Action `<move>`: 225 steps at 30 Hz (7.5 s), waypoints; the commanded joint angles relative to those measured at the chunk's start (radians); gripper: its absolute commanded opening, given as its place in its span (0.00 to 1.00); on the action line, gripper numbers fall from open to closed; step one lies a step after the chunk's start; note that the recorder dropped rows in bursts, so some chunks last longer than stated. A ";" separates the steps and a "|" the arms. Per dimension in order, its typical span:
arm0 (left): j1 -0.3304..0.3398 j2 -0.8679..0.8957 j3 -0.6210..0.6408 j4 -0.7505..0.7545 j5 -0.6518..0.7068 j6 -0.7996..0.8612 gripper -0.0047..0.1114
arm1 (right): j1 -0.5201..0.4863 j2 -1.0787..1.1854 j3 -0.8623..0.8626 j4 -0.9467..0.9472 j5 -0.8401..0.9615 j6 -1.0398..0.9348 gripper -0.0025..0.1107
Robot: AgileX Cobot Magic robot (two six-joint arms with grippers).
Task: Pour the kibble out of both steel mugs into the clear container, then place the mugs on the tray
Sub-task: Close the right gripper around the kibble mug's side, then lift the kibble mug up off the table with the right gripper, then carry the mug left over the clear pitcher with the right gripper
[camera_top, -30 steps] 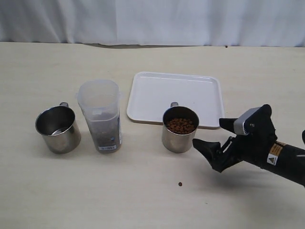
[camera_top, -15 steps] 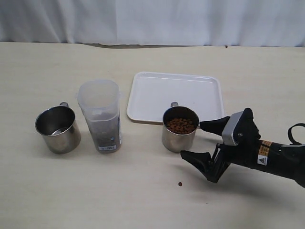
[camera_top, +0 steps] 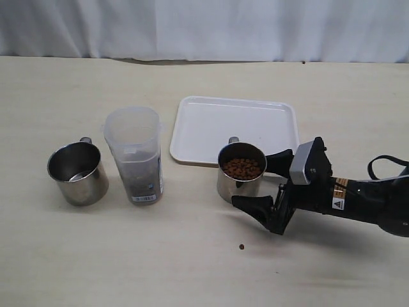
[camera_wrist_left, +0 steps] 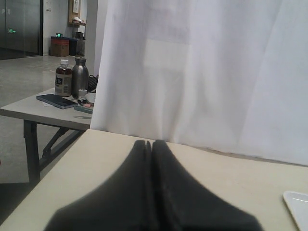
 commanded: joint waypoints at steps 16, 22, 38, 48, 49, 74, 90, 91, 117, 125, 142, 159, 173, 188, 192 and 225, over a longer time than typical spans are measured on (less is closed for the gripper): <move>-0.002 -0.005 0.002 0.001 0.002 -0.008 0.04 | -0.007 0.017 -0.056 -0.036 -0.014 0.006 0.69; -0.002 -0.005 0.002 0.001 0.004 -0.008 0.04 | -0.007 0.044 -0.069 -0.032 -0.014 0.004 0.69; -0.002 -0.005 0.002 0.001 0.004 -0.008 0.04 | -0.007 0.088 -0.138 -0.025 -0.014 0.004 0.69; -0.002 -0.005 0.002 0.001 -0.002 -0.008 0.04 | 0.052 0.088 -0.151 0.025 -0.014 -0.058 0.69; -0.002 -0.005 0.002 0.001 -0.002 -0.008 0.04 | 0.063 0.088 -0.151 0.048 -0.014 -0.065 0.69; -0.002 -0.005 0.002 0.001 0.001 -0.008 0.04 | 0.098 0.088 -0.151 0.107 -0.014 -0.104 0.53; -0.002 -0.005 0.002 0.001 0.005 -0.008 0.04 | 0.096 0.088 -0.151 0.155 -0.014 -0.073 0.65; -0.002 -0.005 0.002 0.001 0.005 -0.008 0.04 | 0.096 0.088 -0.151 0.155 -0.014 -0.066 0.65; -0.002 -0.005 0.002 0.001 0.005 -0.008 0.04 | 0.096 0.088 -0.151 0.144 -0.014 -0.048 0.13; -0.002 -0.005 0.002 0.001 0.000 -0.008 0.04 | 0.092 0.072 -0.149 0.113 -0.014 -0.023 0.07; -0.002 -0.005 0.002 0.001 0.000 -0.008 0.04 | 0.050 -0.056 -0.103 0.054 -0.014 0.119 0.07; -0.002 -0.005 0.002 0.001 0.006 -0.008 0.04 | 0.265 -0.630 -0.316 -0.274 0.781 0.874 0.07; -0.002 -0.005 0.002 0.001 0.004 -0.008 0.04 | 0.419 -0.611 -0.493 -0.688 0.889 1.313 0.07; -0.002 -0.005 0.002 0.001 0.001 -0.008 0.04 | 0.481 -0.563 -0.501 -0.688 1.014 1.258 0.07; -0.002 -0.005 0.002 0.001 0.001 -0.008 0.04 | 0.481 -0.563 -0.501 -0.688 1.015 1.267 0.07; -0.002 -0.005 0.002 0.001 0.004 -0.008 0.04 | 0.656 -0.586 -0.483 0.283 1.400 -0.140 0.07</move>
